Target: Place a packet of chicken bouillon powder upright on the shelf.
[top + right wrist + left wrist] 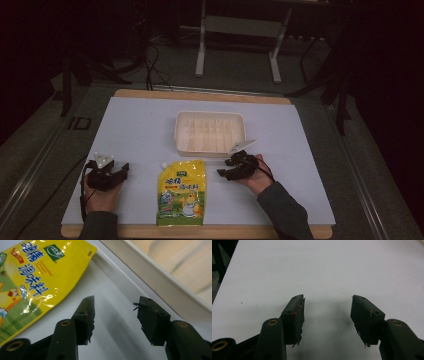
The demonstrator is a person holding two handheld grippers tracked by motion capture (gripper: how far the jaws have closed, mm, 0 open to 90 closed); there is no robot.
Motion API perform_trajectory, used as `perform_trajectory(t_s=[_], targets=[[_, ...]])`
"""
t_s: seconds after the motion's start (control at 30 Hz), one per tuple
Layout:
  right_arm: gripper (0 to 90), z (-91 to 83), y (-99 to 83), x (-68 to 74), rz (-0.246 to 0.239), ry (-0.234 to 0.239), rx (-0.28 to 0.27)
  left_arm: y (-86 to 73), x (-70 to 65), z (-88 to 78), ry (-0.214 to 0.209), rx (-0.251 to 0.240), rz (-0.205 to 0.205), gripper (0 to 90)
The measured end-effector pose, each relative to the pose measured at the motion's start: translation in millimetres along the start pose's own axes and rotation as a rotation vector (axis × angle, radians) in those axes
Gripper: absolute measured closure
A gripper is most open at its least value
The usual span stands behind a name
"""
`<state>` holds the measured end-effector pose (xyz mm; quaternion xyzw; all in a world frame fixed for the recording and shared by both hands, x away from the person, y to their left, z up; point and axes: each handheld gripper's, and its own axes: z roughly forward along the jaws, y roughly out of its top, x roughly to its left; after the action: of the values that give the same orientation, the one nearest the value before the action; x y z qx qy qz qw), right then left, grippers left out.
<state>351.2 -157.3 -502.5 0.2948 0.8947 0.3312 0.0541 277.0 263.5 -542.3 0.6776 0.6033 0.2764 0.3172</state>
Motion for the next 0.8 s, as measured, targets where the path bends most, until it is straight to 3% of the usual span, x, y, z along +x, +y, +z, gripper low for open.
perform_trajectory(t_s=[0.8], targets=[[45.0,32.2,27.5,17.4,-0.02,0.115,-0.004,0.2,-0.2,0.1,-0.003,0.004,0.003,43.7]])
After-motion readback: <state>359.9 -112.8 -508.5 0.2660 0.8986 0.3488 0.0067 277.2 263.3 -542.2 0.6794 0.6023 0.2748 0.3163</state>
